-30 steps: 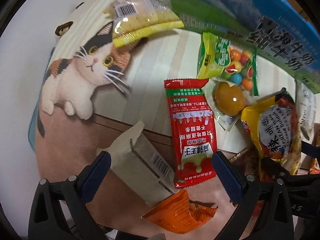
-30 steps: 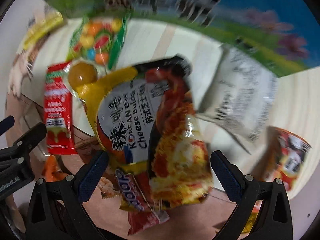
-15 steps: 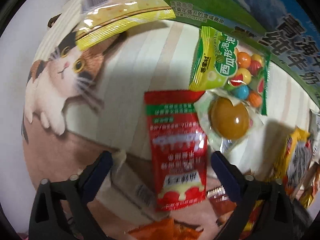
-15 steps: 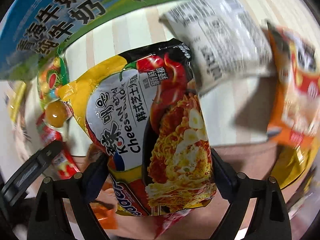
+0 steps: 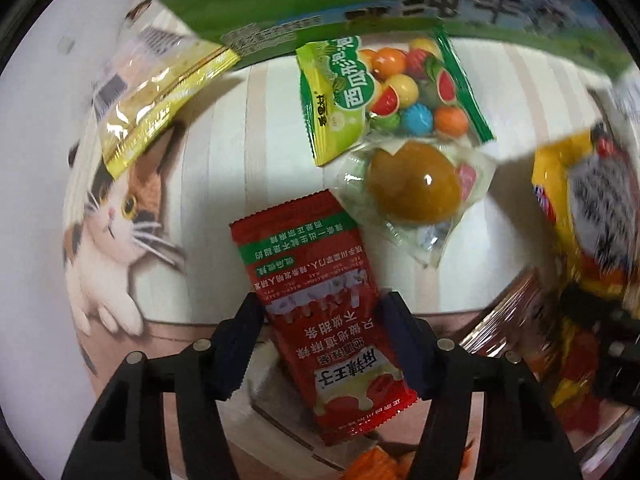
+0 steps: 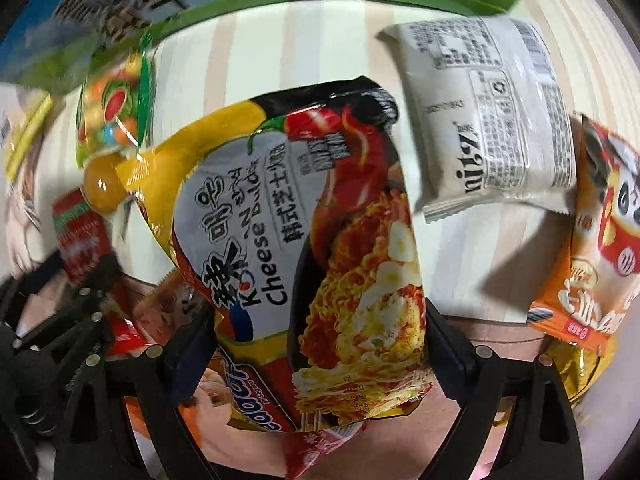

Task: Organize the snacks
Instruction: 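Grasp the yellow noodle pack with the right tool while the left tool grasps the red sachet, then lift the noodle pack with the right tool while the left tool lifts the red sachet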

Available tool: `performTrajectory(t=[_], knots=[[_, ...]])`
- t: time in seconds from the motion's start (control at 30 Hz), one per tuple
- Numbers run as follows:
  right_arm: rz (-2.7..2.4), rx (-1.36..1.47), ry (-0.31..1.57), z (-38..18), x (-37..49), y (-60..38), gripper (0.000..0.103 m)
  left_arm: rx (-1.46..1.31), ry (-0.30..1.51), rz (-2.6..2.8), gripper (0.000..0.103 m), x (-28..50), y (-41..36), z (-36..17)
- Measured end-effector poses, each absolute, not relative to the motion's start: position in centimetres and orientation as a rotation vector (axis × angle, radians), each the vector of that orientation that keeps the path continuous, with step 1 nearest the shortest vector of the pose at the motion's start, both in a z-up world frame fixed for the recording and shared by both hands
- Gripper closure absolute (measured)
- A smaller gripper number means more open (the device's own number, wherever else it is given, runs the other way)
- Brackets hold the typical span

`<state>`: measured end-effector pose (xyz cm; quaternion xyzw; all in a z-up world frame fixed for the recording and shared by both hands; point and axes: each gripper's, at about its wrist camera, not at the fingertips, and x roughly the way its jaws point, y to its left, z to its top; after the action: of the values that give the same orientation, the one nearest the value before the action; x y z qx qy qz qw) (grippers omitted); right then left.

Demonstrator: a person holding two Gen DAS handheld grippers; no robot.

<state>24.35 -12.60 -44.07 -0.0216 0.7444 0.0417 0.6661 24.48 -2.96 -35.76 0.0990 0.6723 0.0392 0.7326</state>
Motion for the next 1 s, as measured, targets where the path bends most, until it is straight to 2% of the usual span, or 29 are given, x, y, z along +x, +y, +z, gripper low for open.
performTrajectory(t=[0.13,0.33,0.47,0.53,0.73,0.8,0.83,0.9,1.0], knots=[[-0.015,0.092,1.651,-42.9,22.1,-13.8,0.012,0.221,1.475,0.053,0.043,24.2,-2.3,-35.9],[-0.128,0.589,1.660,-44.9,18.5,-15.1,0.008,0.091,1.492,0.014,0.039,23.4,2.9,-34.8],[-0.105,0.491,1.658,-44.5,17.7,-12.9,0.005,0.016,1.519,-0.018,0.031,24.2,5.3,-35.6],[-0.110,0.406,1.635,-43.9,17.3,-11.8,0.005,-0.012,1.538,-0.024,0.023,24.4,6.2,-36.3],[-0.110,0.288,1.647,-44.9,17.5,-8.0,0.005,-0.076,1.574,0.045,0.021,25.1,8.0,-37.2],[-0.107,0.298,1.677,-47.2,18.4,-7.0,0.005,-0.084,1.565,0.062,0.025,25.3,8.4,-37.1],[-0.100,0.303,1.687,-48.2,18.8,-6.6,0.005,-0.072,1.552,0.061,0.035,25.3,8.3,-36.9],[-0.084,0.287,1.690,-49.2,18.7,-6.5,0.010,-0.013,1.528,0.051,0.044,25.2,7.9,-36.7],[-0.055,0.195,1.686,-49.6,18.0,-5.2,0.013,0.098,1.497,0.008,0.046,25.2,7.3,-36.5]])
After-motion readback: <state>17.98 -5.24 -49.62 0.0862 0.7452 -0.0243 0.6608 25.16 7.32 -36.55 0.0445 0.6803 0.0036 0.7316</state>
